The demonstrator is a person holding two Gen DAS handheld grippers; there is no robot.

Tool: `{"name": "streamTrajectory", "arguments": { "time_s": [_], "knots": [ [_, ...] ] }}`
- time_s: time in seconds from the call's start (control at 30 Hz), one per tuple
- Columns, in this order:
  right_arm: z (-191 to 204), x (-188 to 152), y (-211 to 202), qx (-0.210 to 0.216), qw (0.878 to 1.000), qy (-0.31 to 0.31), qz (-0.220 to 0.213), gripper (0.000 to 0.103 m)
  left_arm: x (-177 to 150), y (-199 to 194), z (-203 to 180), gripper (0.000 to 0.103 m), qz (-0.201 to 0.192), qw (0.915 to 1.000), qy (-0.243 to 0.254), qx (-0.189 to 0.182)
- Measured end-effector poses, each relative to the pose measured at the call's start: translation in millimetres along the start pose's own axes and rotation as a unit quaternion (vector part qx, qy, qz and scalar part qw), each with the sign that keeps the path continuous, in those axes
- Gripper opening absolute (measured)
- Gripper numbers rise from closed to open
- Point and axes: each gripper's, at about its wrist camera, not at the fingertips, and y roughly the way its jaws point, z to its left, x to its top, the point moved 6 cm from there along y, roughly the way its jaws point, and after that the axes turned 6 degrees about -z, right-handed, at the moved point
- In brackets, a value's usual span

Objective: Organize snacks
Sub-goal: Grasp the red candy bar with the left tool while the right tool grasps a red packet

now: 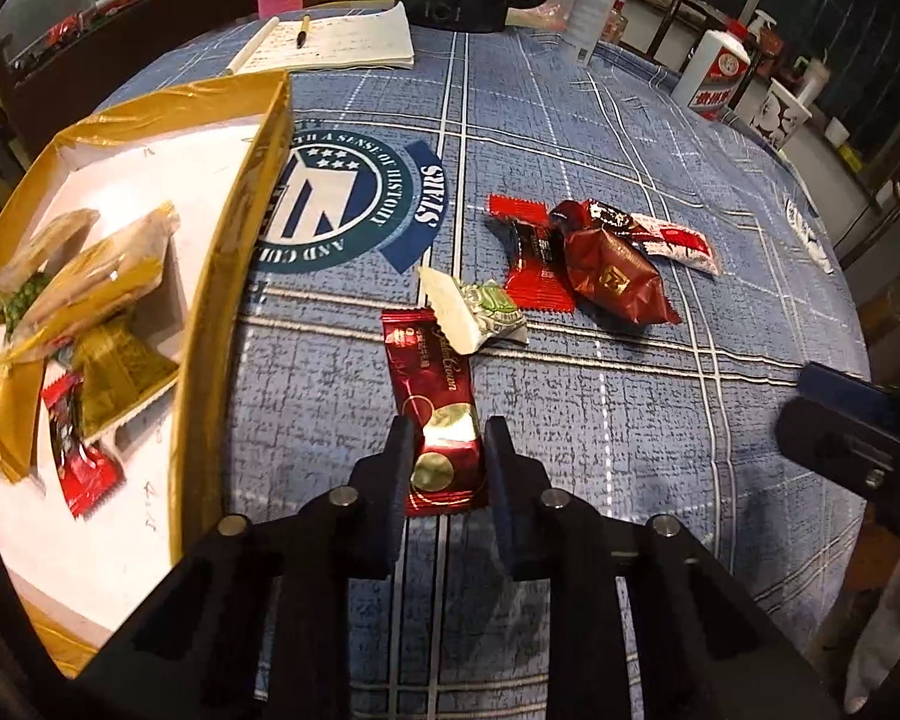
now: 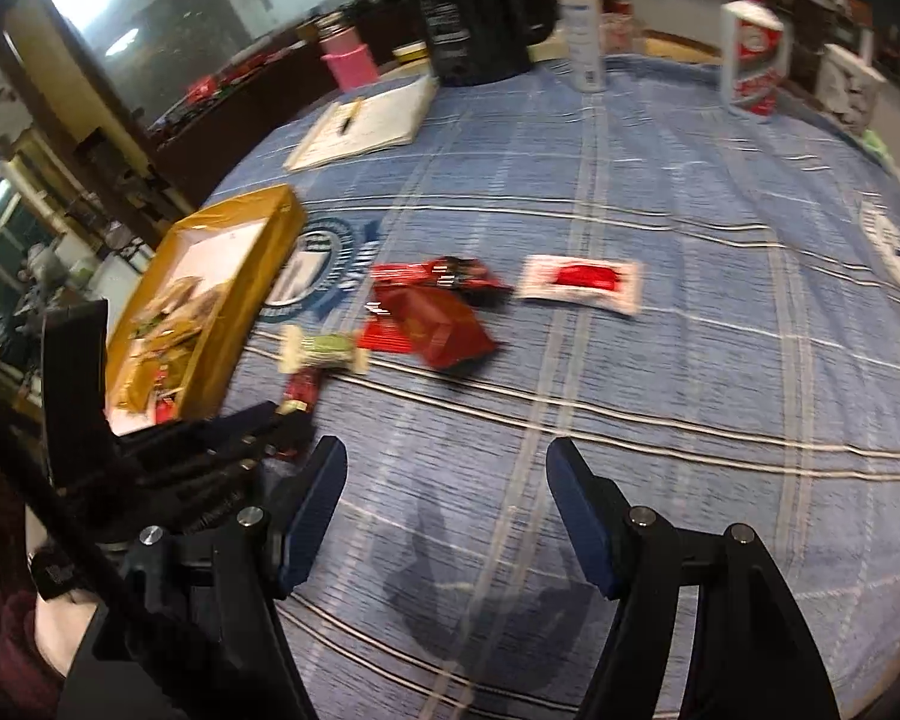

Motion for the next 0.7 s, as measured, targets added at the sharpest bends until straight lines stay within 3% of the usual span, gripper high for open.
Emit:
{"name": "streamTrajectory", "arguments": {
  "time_s": [0.1, 0.13, 0.4, 0.47, 0.53, 0.57, 0.7],
  "knots": [
    [10.8, 4.7, 13.5, 0.03, 0.999, 0.006, 0.017, 0.069, -4.3, -7.3, 2.7, 0.021, -0.002, 0.9998, -0.014, -0.013],
    [13.3, 5.5, 16.9, 0.032, 0.999, 0.007, 0.019, 0.069, -5.2, -9.8, 3.0, 0.0, -0.003, 0.9997, -0.018, -0.019],
    [5.4, 21.3, 43.1, -0.016, 0.999, -0.04, 0.008, 0.069, -7.9, -10.7, 1.5, 0.004, -0.002, 0.9989, -0.028, -0.037],
    [4.1, 29.2, 49.8, -0.035, 0.998, -0.059, 0.003, 0.069, -7.1, -5.8, 1.7, 0.014, 0.002, 0.9987, -0.033, -0.038],
    [4.0, 37.8, 56.0, -0.047, 0.996, -0.075, -0.005, 0.069, -4.3, -1.0, 0.4, 0.044, 0.001, 0.9988, -0.034, -0.034],
    [3.4, 40.4, 59.4, -0.048, 0.996, -0.08, -0.005, 0.069, -2.5, 1.7, -0.4, 0.053, -0.001, 0.9991, -0.031, -0.029],
    [3.7, 47.2, 83.6, -0.059, 0.993, -0.104, 0.013, 0.069, 3.2, 12.5, -4.6, 0.056, -0.008, 0.9997, -0.016, -0.016]
  ]
}}
